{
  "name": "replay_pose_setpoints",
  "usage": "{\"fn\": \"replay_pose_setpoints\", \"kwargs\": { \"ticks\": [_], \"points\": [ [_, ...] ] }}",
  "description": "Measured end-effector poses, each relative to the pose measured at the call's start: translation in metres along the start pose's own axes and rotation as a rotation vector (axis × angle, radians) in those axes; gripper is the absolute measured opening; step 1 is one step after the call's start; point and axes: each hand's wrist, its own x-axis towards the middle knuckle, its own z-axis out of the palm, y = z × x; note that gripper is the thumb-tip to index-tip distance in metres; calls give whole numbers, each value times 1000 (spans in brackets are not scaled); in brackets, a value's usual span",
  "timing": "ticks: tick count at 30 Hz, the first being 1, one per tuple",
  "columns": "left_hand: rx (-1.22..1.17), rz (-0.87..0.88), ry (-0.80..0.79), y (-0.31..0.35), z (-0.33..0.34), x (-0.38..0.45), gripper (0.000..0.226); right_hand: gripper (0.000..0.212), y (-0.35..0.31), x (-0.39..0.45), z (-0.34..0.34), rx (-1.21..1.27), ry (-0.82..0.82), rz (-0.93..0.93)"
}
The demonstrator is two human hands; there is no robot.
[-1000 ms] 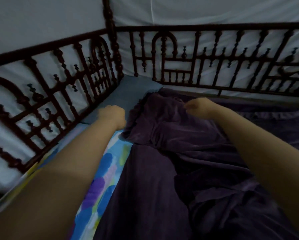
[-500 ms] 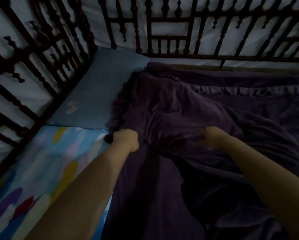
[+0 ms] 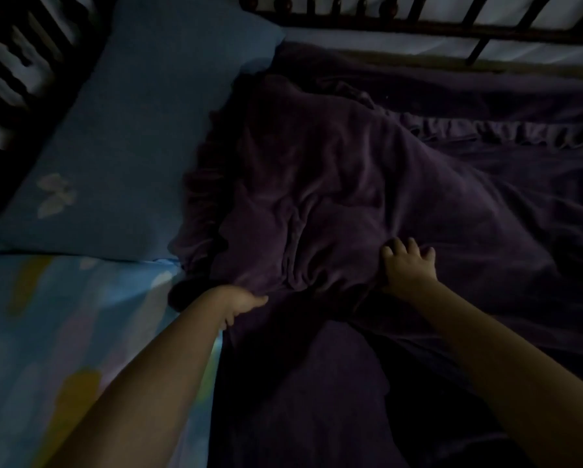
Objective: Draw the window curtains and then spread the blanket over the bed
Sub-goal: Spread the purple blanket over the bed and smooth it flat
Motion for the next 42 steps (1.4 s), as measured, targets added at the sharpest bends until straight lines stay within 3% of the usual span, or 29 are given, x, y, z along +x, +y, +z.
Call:
{"fn": "replay_pose_setpoints", "kwargs": {
  "ticks": [3, 6, 8, 12, 14, 17, 19, 21, 23, 25, 27, 29, 31, 33, 42],
  "points": [
    [-218, 9, 20, -4, 10, 24, 89, 38, -3, 9, 6, -42, 54, -84],
    [-809, 101, 27, 5, 20, 43, 87, 31, 15, -1, -1, 170, 114, -143],
    [-1205, 239, 28, 15, 31, 43, 70, 27, 28, -12, -10, 364, 153, -150],
    [-1591, 417, 158, 40, 15, 14, 55, 26, 36, -41, -35, 609, 175, -150],
    [-1537, 541, 382, 47, -18, -17, 56, 24, 29, -59, -52, 754, 156, -167],
    [-1182, 824, 787, 46, -80, -78, 55, 22, 2, -85, -79, 998, 102, -232],
    [-947, 967, 937, 32, -124, -133, 49, 21, -31, -105, -98, 1133, 64, -313],
    [-725, 1090, 979, 12, -162, -184, 27, 19, -74, -125, -117, 1309, 49, -389],
    [-657, 1195, 856, -10, -184, -223, 25, 21, -126, -140, -137, 1450, 47, -465],
    [-576, 1133, 827, -37, -186, -242, 41, 33, -176, -153, -156, 1561, -5, -550],
    [-499, 961, 987, -67, -174, -235, 46, 40, -210, -156, -160, 1572, -104, -622],
    [-473, 775, 1032, -104, -156, -216, 44, 43, -228, -155, -147, 1302, -92, -659],
    [-351, 575, 945, -142, -133, -194, 44, 40, -231, -157, -122, 997, -56, -681],
    [-273, 435, 853, -171, -108, -171, 45, 31, -222, -162, -95, 865, -88, -655],
    [-210, 329, 745, -204, -32, -126, 52, 29, -162, -169, -32, 534, -72, -491]
  ]
}}
